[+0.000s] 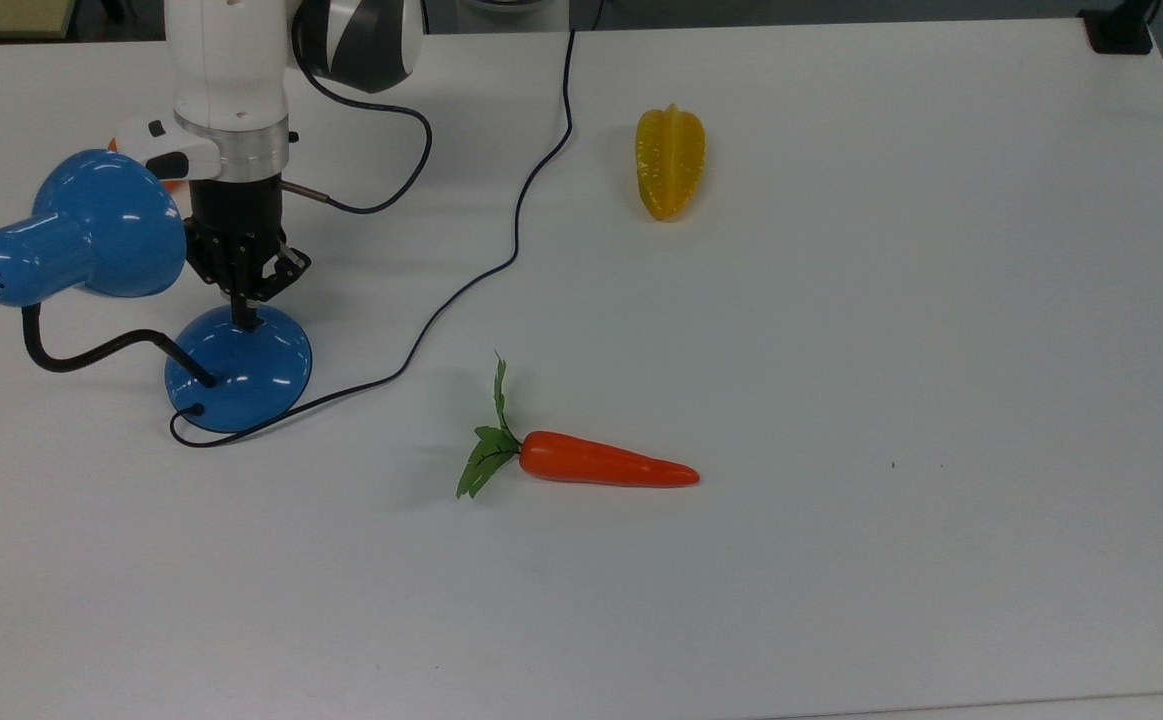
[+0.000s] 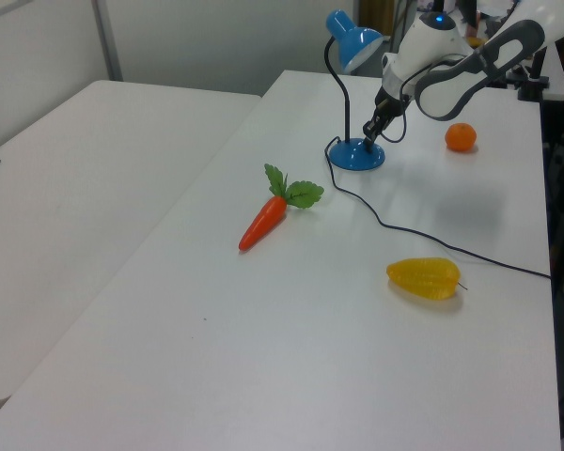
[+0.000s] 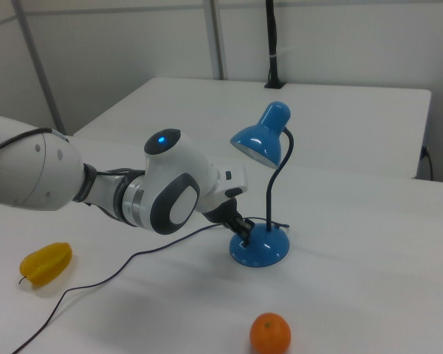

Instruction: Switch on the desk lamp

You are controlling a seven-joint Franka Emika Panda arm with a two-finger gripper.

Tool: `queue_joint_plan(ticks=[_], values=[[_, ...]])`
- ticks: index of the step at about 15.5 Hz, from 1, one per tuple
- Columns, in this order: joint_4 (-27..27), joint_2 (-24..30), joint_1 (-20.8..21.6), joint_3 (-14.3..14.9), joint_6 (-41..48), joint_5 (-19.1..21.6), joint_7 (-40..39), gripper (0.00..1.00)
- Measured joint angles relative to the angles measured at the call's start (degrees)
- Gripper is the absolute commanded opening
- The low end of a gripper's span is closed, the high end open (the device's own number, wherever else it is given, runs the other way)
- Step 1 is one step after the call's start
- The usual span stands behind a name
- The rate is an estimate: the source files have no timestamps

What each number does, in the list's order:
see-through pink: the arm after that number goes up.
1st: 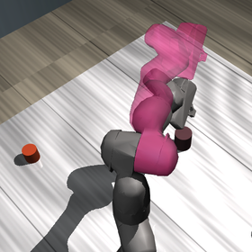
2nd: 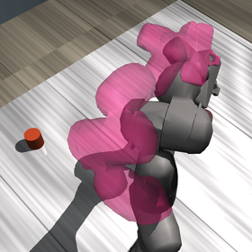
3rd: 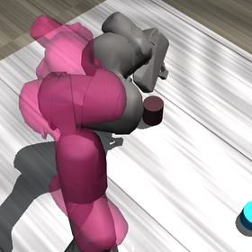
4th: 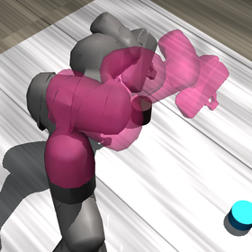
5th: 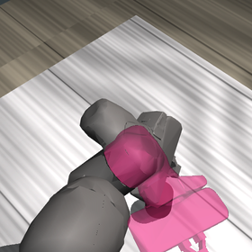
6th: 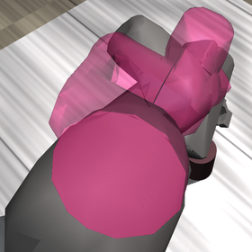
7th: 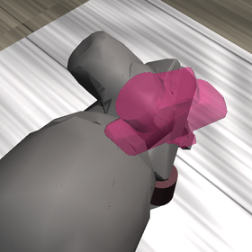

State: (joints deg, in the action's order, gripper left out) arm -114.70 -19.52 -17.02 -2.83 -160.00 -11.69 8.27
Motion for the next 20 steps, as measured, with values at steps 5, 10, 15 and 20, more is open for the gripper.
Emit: queue_joint_plan(ticks=[5, 10, 15, 20], values=[[0.18, -0.70, 0.01, 0.00, -0.18, -0.09, 0.00, 0.00], [0.18, -1.29, -0.03, 0.00, -2.15, -0.28, 0.00, 0.00], [0.19, -1.52, -0.05, 0.00, -2.81, -2.28, 0.01, 0.00], [0.27, -1.46, -0.09, 0.00, -2.81, -2.35, 0.01, 0.00]])
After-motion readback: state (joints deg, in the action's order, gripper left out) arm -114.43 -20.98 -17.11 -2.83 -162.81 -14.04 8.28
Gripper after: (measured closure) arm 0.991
